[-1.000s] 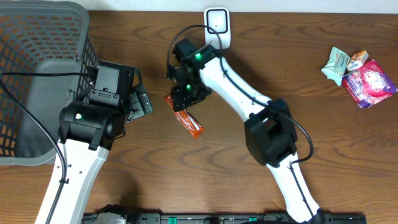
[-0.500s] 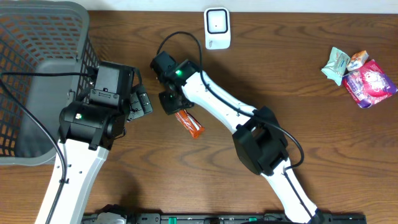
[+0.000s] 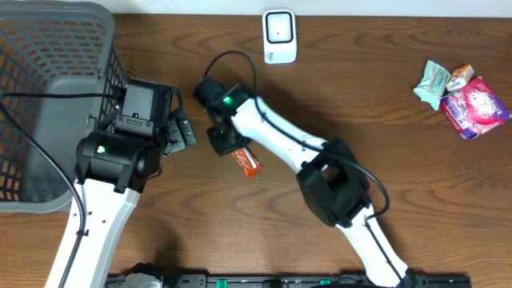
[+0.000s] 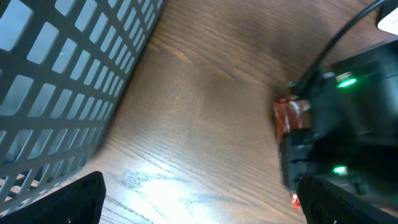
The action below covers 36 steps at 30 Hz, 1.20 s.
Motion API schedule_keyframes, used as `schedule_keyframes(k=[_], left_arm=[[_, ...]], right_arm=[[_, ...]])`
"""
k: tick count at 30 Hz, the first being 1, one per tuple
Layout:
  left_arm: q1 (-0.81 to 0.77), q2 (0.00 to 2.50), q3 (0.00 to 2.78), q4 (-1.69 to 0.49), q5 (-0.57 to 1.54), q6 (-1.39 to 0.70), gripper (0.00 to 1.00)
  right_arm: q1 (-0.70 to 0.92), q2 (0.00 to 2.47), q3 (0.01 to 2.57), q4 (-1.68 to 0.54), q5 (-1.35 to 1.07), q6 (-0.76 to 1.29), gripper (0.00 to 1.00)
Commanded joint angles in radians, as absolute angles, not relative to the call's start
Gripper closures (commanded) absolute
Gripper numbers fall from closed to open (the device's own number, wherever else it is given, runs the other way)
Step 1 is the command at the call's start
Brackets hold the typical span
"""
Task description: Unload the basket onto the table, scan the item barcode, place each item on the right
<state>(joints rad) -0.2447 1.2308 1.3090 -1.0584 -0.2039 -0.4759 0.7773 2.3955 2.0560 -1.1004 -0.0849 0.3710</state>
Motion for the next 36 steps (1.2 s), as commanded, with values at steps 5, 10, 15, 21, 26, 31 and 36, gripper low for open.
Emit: schedule_keyframes(k=[5, 10, 15, 21, 26, 31, 36], left_arm=[[-0.241, 1.233, 1.313, -1.062, -0.199, -0.492, 0.02], [-0.241, 1.233, 1.313, -1.062, -0.199, -0.492, 0.02], [-0.241, 1.233, 1.313, -1.062, -0.199, -0.492, 0.02], [-0.241, 1.233, 1.313, -1.062, -0.198, -0.492, 0.02], [-0.241, 1.233, 1.313, -1.062, -0.198, -0.492, 0.02], [-0.241, 1.233, 1.313, -1.062, -0.198, -0.492, 0.02], [-0.241, 1.233, 1.313, -1.062, -0.198, -0.492, 0.02]], right_arm=[[0.651, 2.246, 2.112, -1.138, -0.091, 0.362, 0.9], [0.624, 2.259, 2.101, -1.174, -0.13, 0.358, 0.99], [0.631, 2.296, 2.068, -1.167, -0.13, 0.359, 0.69], [0.632, 2.339, 2.066, -1.086, -0.133, 0.428, 0.73], [0.644, 2.365, 2.066, -0.993, -0.12, 0.438, 0.76], [0.67, 2.374, 2.066, -0.95, -0.078, 0.45, 0.79], [0.705, 2.376, 2.058, -0.966, 0.096, 0.501, 0.81]])
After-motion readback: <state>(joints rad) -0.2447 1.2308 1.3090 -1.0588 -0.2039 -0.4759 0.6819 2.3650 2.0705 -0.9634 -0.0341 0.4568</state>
